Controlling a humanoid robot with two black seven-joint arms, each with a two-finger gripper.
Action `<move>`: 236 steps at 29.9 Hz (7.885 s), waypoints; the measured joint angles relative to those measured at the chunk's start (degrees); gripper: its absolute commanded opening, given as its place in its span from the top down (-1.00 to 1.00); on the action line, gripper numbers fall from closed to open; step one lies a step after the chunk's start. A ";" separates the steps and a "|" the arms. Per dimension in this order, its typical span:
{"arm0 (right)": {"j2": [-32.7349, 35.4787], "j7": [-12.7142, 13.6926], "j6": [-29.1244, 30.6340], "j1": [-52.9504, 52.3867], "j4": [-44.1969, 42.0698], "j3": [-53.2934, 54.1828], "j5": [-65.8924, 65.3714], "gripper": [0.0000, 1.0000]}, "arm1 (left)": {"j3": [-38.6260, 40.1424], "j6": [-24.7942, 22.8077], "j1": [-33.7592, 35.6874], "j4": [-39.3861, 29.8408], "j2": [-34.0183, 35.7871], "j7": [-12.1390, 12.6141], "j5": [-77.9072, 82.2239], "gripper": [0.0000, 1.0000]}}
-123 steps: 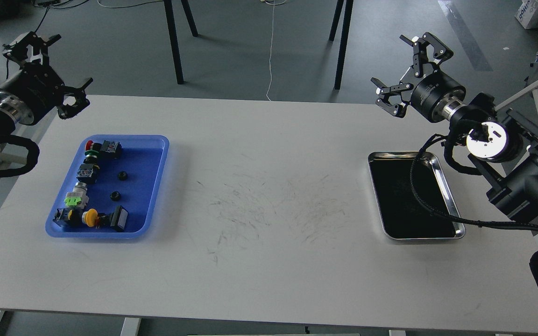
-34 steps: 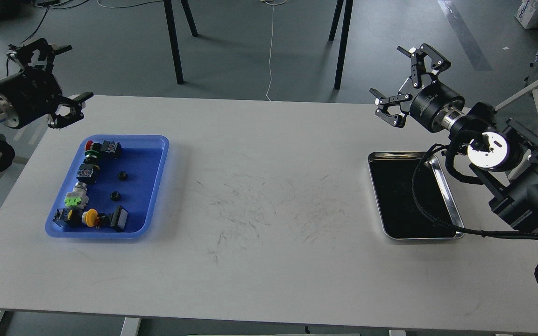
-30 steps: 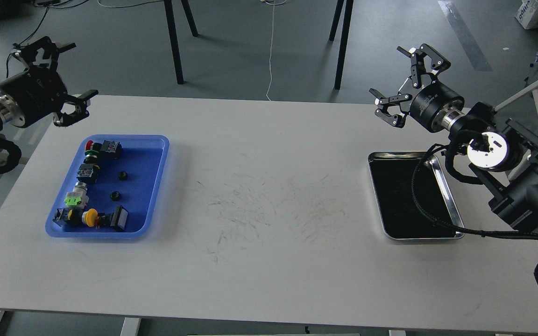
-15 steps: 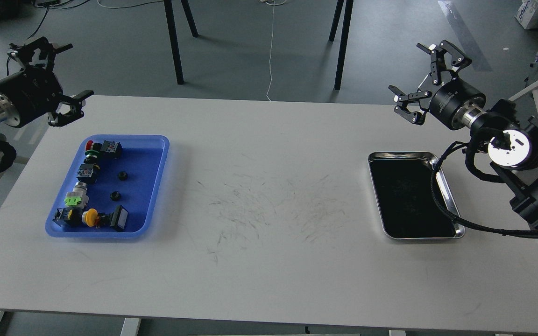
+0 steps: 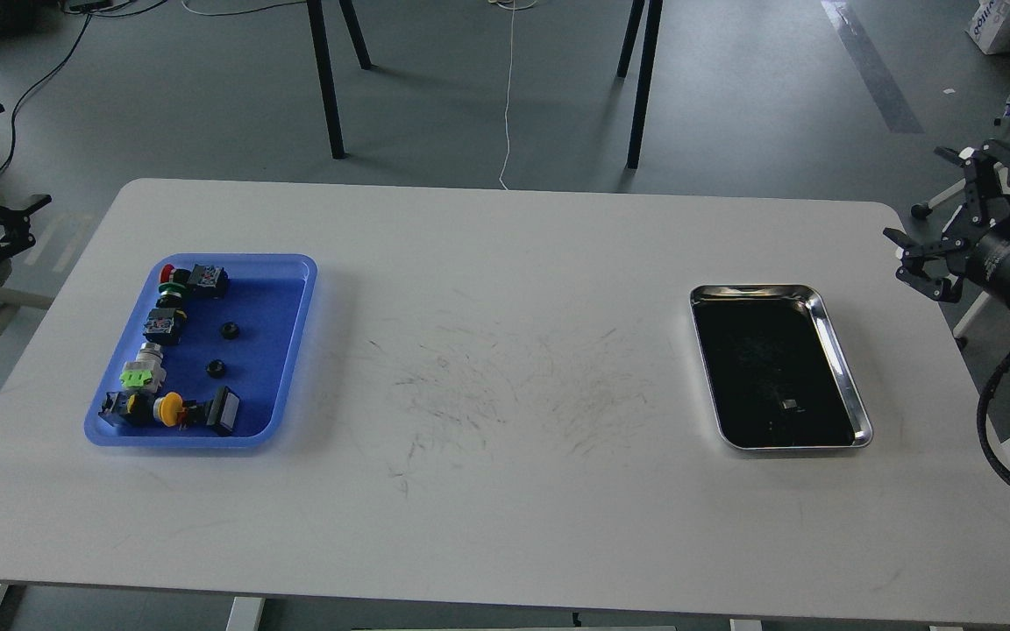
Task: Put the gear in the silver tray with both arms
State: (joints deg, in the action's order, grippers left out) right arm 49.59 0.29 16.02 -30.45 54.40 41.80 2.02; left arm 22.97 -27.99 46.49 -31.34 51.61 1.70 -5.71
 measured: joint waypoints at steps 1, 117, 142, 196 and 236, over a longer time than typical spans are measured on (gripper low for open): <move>1.28 0.02 0.01 1.35 0.01 -0.11 0.00 -0.99 | -0.01 0.00 -0.78 0.89 0.10 0.05 -0.01 -0.98; -22.75 -1.49 -3.03 -12.68 -8.87 0.90 2.46 -0.99 | 6.78 -0.01 1.51 -3.83 -14.12 -2.14 0.68 -0.98; -22.30 -1.52 -2.97 -12.80 -7.95 -0.05 2.20 -0.99 | -1.27 5.31 2.15 -26.24 -2.21 -3.29 29.72 -0.97; -21.64 -1.60 -3.01 -12.79 -6.24 -0.04 2.03 -0.99 | -23.99 29.52 2.41 -7.22 -14.57 -29.70 91.18 -0.84; -21.54 -1.53 -3.01 -12.61 -6.33 -0.05 2.02 -0.99 | -24.12 32.98 -1.84 3.63 -21.11 -29.70 90.66 -0.65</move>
State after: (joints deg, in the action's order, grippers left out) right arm 28.04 -1.24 13.01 -43.05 48.08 41.75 4.04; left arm -1.15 4.99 44.64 -27.70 30.49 -28.01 84.94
